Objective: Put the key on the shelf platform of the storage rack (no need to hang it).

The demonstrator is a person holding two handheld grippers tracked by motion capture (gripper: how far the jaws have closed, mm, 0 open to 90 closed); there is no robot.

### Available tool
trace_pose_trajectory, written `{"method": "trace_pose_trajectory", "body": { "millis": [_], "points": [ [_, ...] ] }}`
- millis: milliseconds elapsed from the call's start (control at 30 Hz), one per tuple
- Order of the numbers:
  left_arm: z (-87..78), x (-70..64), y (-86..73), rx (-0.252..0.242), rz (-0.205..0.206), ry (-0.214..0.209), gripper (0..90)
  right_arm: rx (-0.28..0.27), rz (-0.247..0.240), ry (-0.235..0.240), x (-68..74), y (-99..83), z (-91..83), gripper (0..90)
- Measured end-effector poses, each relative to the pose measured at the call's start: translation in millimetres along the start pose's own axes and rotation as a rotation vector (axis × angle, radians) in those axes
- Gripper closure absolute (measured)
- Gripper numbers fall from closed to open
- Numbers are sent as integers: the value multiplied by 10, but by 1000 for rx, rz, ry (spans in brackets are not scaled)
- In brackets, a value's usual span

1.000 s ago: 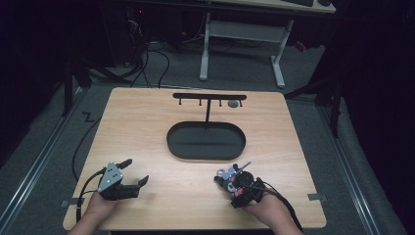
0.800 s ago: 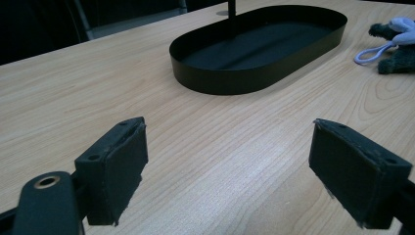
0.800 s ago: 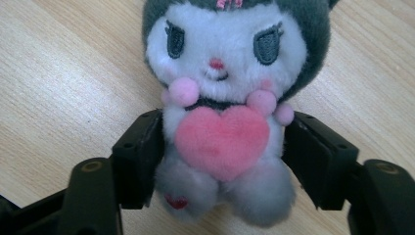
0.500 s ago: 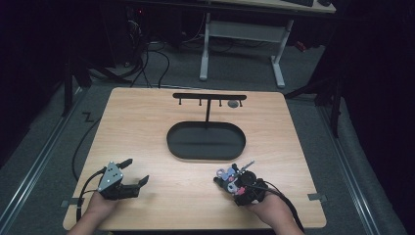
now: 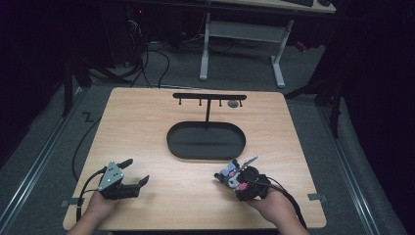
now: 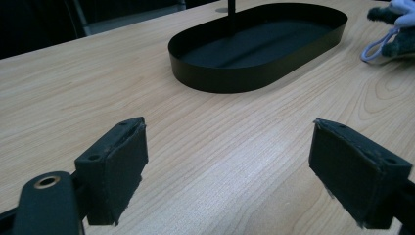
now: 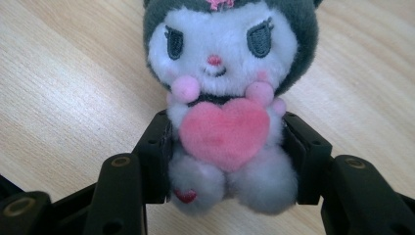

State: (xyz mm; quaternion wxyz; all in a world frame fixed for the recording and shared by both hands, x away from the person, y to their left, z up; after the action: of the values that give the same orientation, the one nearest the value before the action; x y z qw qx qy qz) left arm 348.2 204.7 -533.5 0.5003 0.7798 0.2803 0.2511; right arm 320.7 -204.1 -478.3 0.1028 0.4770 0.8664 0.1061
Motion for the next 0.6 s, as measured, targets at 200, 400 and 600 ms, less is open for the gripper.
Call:
{"method": "trace_pose_trajectory", "body": {
  "millis": [200, 400, 600],
  "points": [
    [1, 0, 0, -1, 0, -1, 154, -21, -2, -8, -33, 44, -90, 464],
    [0, 3, 0, -1, -1, -4, 154, -31, 14, -11, -68, 84, -151, 464],
    [4, -1, 0, 0, 0, -6, 154, -40, 26, -15, -114, 150, -210, 464]
  ]
}}
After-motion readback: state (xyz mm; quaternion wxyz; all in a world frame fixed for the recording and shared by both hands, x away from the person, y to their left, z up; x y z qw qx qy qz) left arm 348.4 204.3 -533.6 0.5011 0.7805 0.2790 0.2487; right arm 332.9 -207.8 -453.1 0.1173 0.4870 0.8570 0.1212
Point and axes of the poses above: each handheld gripper's, and its own axes: z roughly forward along the jaws, y roughly out of its top, x roughly to its left, the point moved 2 cm from there along z, roughly forward along the jaws, and after that the axes turned 3 degrees about z, right-handed, at the moved point
